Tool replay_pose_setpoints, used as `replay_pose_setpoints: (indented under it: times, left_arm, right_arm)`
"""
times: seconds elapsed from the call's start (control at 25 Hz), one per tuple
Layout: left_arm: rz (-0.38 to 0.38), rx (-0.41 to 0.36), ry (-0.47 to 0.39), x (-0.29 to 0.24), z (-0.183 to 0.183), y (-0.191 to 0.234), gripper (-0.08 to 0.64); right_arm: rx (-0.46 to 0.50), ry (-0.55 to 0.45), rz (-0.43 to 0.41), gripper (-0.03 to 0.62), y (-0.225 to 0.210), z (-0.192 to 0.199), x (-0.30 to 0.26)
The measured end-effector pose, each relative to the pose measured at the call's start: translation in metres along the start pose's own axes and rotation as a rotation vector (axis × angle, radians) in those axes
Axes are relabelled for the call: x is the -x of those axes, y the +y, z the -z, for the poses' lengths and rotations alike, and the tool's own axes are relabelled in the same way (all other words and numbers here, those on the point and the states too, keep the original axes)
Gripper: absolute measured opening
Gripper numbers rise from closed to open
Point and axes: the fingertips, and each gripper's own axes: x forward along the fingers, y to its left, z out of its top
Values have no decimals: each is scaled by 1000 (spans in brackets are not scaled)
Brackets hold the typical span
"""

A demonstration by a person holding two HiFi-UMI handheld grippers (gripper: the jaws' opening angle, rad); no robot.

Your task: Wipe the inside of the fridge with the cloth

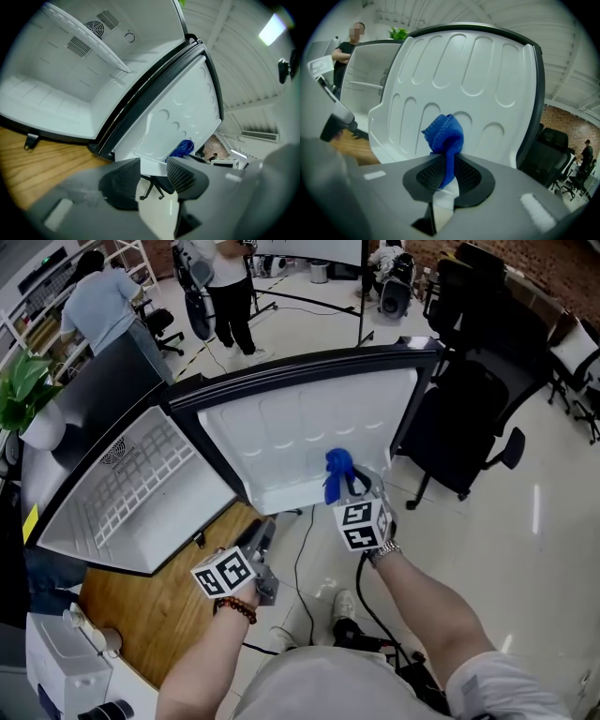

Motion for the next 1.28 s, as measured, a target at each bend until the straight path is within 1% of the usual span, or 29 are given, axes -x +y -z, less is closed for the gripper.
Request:
replay_pose_setpoints:
  times: [0.32,0.56,0.84,1.12,1.28]
  left_arm:
    - [23,-5,10,-15,4,-14,178]
    - [26,-4,16,-22,7,-18,178]
    - [30,-8,14,-26,7,-23,178]
    - [26,-20,0,-25,-1,-23,178]
    - [1,-37,-5,-22,-5,-18,178]
  right_arm:
    - [2,20,65,49,-35,8,11]
    - [36,10,95,49,-48,7,19]
    - [32,24,130,49,-65,12,25]
    - [19,11,129,49,-70,9,33]
    - [-5,-32,96,49,-57,-4,43]
